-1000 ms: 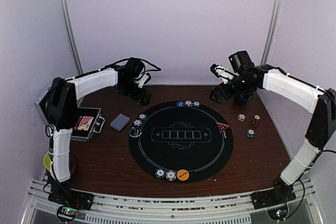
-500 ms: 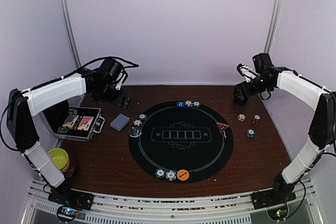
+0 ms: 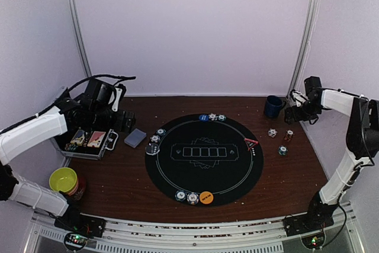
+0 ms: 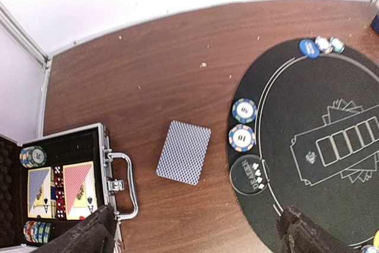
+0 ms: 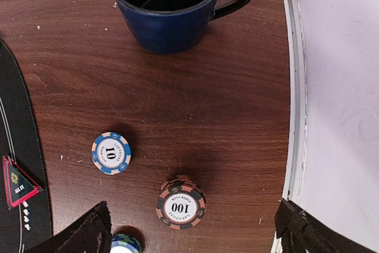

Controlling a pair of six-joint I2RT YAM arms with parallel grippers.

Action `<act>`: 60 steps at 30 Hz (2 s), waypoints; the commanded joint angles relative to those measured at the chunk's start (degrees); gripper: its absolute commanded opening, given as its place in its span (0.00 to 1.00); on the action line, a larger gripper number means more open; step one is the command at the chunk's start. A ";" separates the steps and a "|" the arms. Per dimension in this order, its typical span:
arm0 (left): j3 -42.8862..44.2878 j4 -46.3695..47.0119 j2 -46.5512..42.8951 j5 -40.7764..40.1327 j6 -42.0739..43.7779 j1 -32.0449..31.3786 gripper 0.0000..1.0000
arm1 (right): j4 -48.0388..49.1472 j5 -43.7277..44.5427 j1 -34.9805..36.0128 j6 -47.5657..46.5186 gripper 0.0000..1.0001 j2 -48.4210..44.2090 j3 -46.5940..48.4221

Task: Distribute texas hold em gaming equipment
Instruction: Pick up the pile of poker chips from the pile of poker chips.

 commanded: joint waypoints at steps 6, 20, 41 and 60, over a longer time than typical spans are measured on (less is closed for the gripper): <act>-4.79 5.51 -3.28 1.19 2.71 -0.23 0.98 | -1.81 -2.24 -1.80 -1.05 0.91 4.12 -1.13; -5.33 6.50 -4.39 2.63 1.78 -0.23 0.98 | -2.59 -3.07 -1.81 -1.64 0.81 8.39 -1.40; -5.18 6.39 -3.73 1.69 2.24 -0.25 0.98 | -2.17 -3.27 -1.81 -1.29 0.57 9.56 -1.50; -5.12 6.44 -3.55 1.07 2.41 -0.23 0.98 | -2.24 -2.91 -1.81 -1.20 0.39 9.50 -1.65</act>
